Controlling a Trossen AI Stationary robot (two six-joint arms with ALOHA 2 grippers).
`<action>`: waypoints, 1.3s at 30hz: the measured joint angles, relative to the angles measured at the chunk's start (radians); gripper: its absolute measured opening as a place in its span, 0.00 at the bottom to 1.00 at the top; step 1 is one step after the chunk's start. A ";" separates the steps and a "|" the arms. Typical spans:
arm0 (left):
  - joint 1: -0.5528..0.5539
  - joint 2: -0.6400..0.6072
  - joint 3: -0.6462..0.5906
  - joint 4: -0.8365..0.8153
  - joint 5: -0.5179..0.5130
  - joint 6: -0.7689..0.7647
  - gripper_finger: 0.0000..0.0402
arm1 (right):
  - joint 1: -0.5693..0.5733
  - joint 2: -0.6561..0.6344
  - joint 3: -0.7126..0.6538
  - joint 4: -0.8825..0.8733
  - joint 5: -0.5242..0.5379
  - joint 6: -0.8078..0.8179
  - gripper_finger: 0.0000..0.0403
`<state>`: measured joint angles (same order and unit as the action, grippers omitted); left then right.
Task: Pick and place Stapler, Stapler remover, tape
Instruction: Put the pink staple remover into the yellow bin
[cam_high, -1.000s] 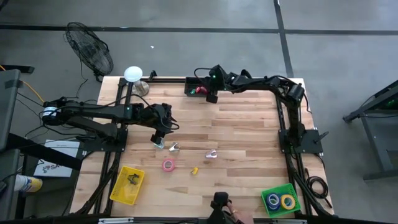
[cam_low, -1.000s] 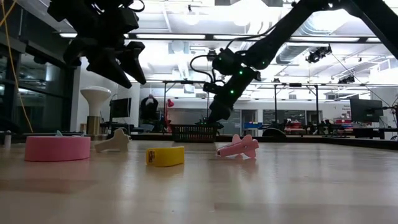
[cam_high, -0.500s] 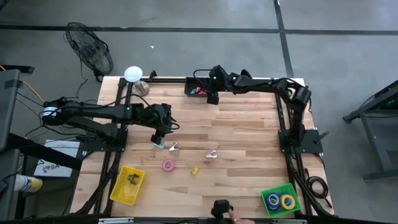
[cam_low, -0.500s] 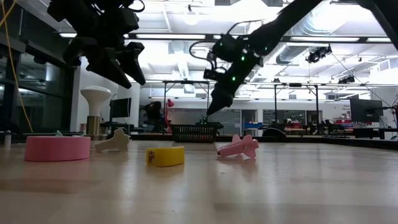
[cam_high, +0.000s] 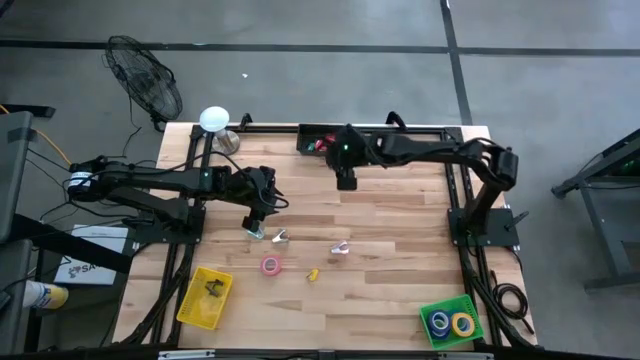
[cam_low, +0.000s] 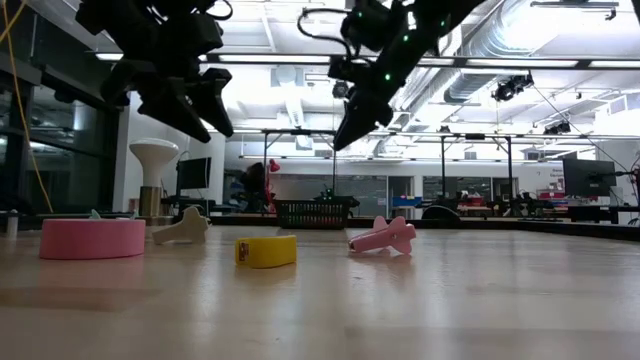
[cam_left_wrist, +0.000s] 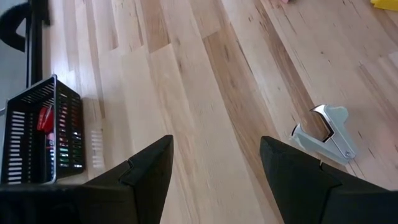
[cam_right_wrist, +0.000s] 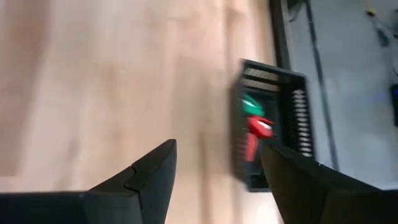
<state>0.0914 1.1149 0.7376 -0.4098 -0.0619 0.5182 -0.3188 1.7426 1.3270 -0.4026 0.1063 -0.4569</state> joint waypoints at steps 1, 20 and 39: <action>0.000 0.000 0.000 -0.002 0.000 0.000 0.59 | 0.019 -0.002 0.000 -0.014 0.000 0.009 0.56; 0.000 0.000 0.000 -0.021 0.000 0.000 0.59 | 0.390 -0.004 0.000 -0.167 0.039 0.158 0.59; 0.000 -0.001 0.000 -0.128 -0.001 -0.009 0.59 | 0.536 0.043 0.000 -0.128 0.089 0.240 0.70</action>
<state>0.0910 1.1141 0.7376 -0.5374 -0.0631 0.5091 0.2168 1.7858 1.3266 -0.5310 0.1949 -0.2169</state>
